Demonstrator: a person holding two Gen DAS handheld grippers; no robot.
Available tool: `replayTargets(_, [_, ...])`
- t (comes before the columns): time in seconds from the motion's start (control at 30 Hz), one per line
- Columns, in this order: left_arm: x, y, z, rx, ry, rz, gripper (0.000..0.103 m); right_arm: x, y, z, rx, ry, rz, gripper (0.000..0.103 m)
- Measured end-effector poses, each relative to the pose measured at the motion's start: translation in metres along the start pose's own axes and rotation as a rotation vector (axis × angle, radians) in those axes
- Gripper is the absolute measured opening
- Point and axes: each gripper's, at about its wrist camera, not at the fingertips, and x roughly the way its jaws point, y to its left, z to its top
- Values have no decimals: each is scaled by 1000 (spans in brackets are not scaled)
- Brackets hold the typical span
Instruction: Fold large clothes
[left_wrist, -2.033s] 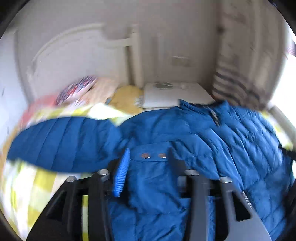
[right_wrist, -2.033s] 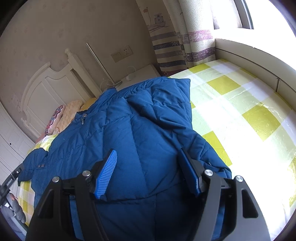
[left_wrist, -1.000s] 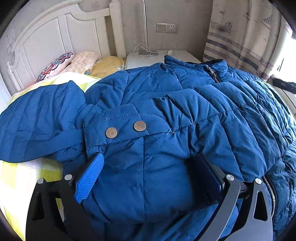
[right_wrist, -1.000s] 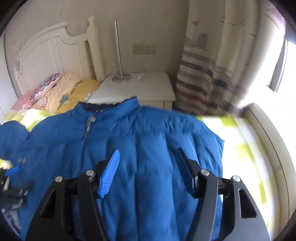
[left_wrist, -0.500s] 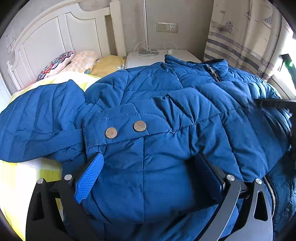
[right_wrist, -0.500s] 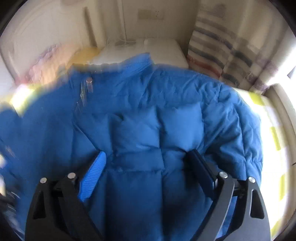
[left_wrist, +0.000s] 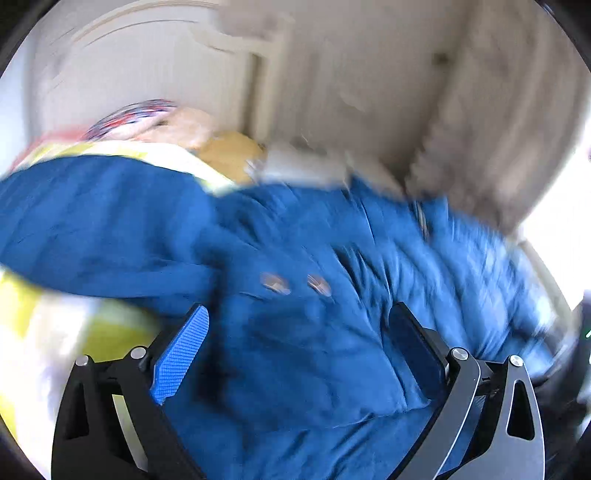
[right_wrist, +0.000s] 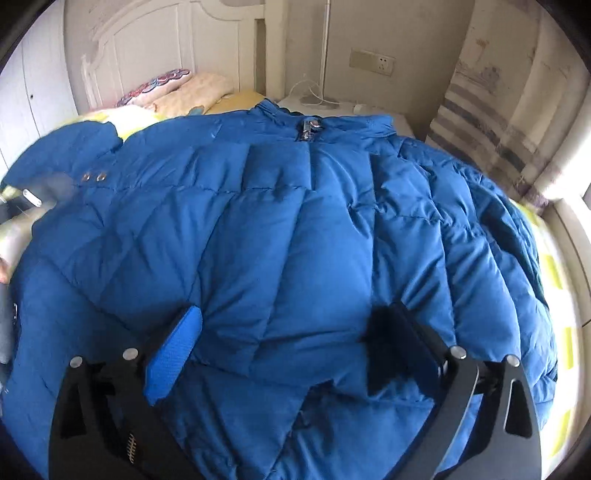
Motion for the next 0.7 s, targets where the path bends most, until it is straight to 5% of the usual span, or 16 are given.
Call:
replayTargets(0.17, [-90,137,15,-504,-280,19,96,-2,9,-5,-14,-17,-25,100])
replayTargets(0.33, [-99,263,10,-856,-286,100,95,0,6,-3,-2,-15,-8,100])
replayTargets(0.47, [-91,324,23,-955,-331,64,86,-1,4,-2,0,-16,-4,100])
replayTargets(0.53, [-89,342,36,-969,-336,91,66,-2,3,-2,2,-17,1,100])
replayTargets(0.6, [-88,348,45,-981,-355,54,19,-2,4,-2,8,-20,9,100])
replayTargets(0.63, [-91,344,50,-967,-362,60,8,-3,3,-2,11,-22,13,100])
replayTargets(0.7, [-102,304,66,-818,-402,66,6,-8,-2,-3,43,-47,44,98])
